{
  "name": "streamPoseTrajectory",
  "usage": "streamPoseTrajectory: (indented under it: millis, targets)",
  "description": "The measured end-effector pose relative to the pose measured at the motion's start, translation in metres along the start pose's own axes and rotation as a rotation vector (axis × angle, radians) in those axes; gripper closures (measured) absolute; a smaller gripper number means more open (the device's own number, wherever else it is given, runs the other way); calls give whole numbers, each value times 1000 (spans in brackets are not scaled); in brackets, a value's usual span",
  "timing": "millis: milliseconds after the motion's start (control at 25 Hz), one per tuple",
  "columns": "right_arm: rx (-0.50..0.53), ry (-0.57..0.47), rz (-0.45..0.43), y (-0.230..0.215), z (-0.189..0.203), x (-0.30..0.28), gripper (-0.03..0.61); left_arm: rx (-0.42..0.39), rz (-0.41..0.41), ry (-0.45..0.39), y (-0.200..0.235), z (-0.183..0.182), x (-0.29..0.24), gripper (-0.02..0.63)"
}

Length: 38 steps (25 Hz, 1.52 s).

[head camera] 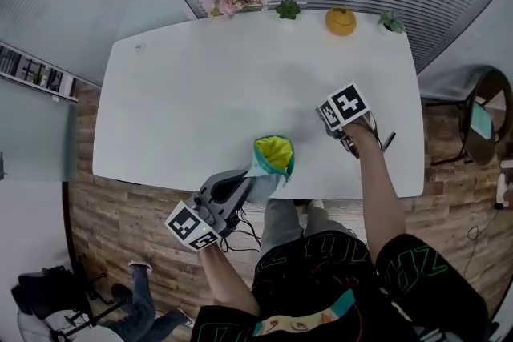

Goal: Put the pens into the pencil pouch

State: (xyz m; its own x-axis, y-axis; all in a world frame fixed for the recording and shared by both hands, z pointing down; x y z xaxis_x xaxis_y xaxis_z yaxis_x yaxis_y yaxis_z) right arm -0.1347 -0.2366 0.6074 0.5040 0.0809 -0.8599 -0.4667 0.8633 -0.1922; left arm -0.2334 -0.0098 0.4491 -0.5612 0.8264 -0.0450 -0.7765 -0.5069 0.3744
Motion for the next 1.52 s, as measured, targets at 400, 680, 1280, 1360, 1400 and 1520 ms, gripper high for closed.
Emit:
streamPoseTrajectory:
  millis: [400, 680, 1280, 1360, 1400, 1520]
  targets:
    - [-103, -334, -59, 10, -18, 47, 517, -13, 38, 9, -1, -2, -18, 611]
    - [-169, -554, -50, 14, -24, 100, 517, -30, 78, 4, -9, -6, -33, 611]
    - [-196, -968, 3, 24, -19, 219, 517, -55, 199, 1, -42, -4, -80, 611]
    - [-187, -1018, 9, 24, -19, 236, 517, -58, 206, 3, -45, -3, -86, 611]
    - [-183, -1044, 11, 24, -19, 244, 517, -60, 208, 4, -47, -2, -89, 611]
    - [-181, -1109, 19, 23, -15, 264, 517, -68, 211, 8, -52, -2, -98, 611]
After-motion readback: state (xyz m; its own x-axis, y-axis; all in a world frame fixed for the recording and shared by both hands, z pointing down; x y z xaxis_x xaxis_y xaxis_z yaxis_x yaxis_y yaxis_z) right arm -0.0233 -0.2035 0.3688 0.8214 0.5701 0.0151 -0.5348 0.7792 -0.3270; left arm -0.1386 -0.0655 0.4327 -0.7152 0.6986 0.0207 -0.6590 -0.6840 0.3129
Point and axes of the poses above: the fingertips, and each gripper's own axes: x backward along the fingers, y to its left, z out of its underside, the point moved 1 cm from there along x, backward along the fingers, and after that the axes turned 4 degrees about x, right-handed, at the moved point
